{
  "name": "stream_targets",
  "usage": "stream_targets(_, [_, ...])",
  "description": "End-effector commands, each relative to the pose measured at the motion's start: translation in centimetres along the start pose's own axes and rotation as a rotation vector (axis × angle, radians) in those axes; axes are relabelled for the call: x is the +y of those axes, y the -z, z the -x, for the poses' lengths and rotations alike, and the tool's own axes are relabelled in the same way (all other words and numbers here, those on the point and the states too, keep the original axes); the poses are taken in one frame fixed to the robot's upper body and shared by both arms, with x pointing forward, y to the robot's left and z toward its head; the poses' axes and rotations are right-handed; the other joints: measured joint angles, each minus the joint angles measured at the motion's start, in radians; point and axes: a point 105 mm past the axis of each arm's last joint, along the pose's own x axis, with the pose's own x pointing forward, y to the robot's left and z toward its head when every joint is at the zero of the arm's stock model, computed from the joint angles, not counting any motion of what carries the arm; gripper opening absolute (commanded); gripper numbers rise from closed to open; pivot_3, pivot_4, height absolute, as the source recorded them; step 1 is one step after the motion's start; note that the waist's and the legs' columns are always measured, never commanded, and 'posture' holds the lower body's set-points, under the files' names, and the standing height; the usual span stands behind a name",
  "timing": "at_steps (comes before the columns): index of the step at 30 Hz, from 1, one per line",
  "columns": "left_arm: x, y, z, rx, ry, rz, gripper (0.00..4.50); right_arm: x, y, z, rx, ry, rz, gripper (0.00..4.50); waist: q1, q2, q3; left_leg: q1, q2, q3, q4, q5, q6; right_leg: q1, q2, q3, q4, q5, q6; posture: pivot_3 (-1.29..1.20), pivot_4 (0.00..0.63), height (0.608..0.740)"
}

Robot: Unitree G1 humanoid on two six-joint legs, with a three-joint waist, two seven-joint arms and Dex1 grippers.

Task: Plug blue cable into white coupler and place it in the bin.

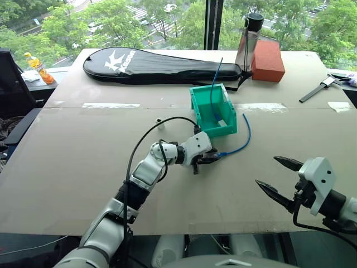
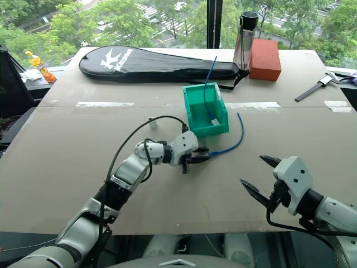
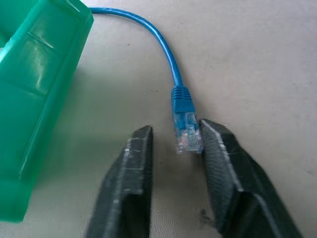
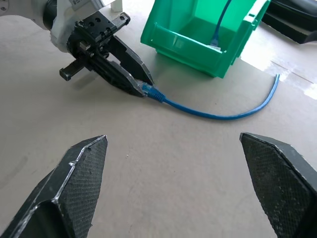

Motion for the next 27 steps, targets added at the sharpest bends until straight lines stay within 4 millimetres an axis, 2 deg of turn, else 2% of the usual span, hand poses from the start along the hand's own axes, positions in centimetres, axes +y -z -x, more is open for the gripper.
stream_targets(1, [-0.6,-0.2,-0.1,-0.028,0.048,-0.028,0.04,0.8,-0.9,0.1,-0.036,0.026,-0.045,4.22,0.000,0.000,0.000,0.000,0.000,0.000,0.000,0.000,0.000,0.000,0.000,0.000,0.000,0.000,0.000,0.00,0.150,0.740])
stream_targets(7, [-0.9,-5.2,1.7,-0.306,0.078,-0.178,0.04,2.7,0.0,-1.3,-0.117,0.048,-0.496,4.22,-0.001,0.000,0.000,-0.001,0.001,-0.002,0.000,0.000,0.000,-0.001,-0.001,-0.001,0.000,0.002,-0.004,0.00,0.150,0.740])
stream_targets(10, [-0.4,-7.1,2.3,-0.392,0.041,-0.239,0.04,2.9,0.7,-2.2,-0.115,0.067,-0.635,4.22,-0.001,0.000,0.000,-0.002,0.001,-0.001,0.001,0.000,0.000,-0.002,-0.005,-0.001,0.000,0.002,-0.004,0.00,0.150,0.740])
stream_targets(12, [-0.1,-7.9,2.6,-0.429,0.015,-0.266,0.04,2.3,0.2,-3.0,-0.167,0.096,-0.699,4.22,-0.001,0.000,0.000,-0.002,0.001,-0.001,0.001,0.000,0.000,-0.002,-0.005,-0.001,0.000,0.002,-0.004,0.00,0.150,0.740])
stream_targets(14, [0.1,-8.3,2.8,-0.454,-0.008,-0.288,0.04,1.7,-1.0,-3.7,-0.260,0.105,-0.781,4.22,-0.002,0.000,0.000,-0.002,0.000,-0.001,0.002,0.000,0.000,-0.002,-0.003,-0.002,0.000,0.002,-0.004,0.00,0.150,0.740])
stream_targets(17, [0.1,-8.5,2.9,-0.470,-0.018,-0.293,0.00,1.1,-2.0,-4.3,-0.324,0.114,-0.841,3.45,-0.003,0.000,0.000,-0.003,0.000,-0.001,0.002,0.000,0.000,-0.002,-0.001,-0.002,0.000,0.002,-0.004,0.00,0.150,0.740])
stream_targets(18, [0.1,-8.5,3.0,-0.471,-0.023,-0.302,0.00,1.1,-2.5,-4.7,-0.347,0.105,-0.858,3.04,-0.003,0.000,0.000,-0.003,0.001,-0.001,0.002,0.000,0.000,-0.002,-0.001,-0.001,0.000,0.002,-0.004,0.00,0.150,0.740])
stream_targets(27, [-0.1,-8.5,3.2,-0.475,-0.036,-0.348,0.00,1.1,-5.1,-6.7,-0.446,0.007,-0.972,3.04,-0.004,0.000,0.000,-0.003,0.000,-0.001,0.002,0.000,0.000,-0.002,0.000,-0.001,0.000,0.004,-0.001,0.00,0.150,0.740])
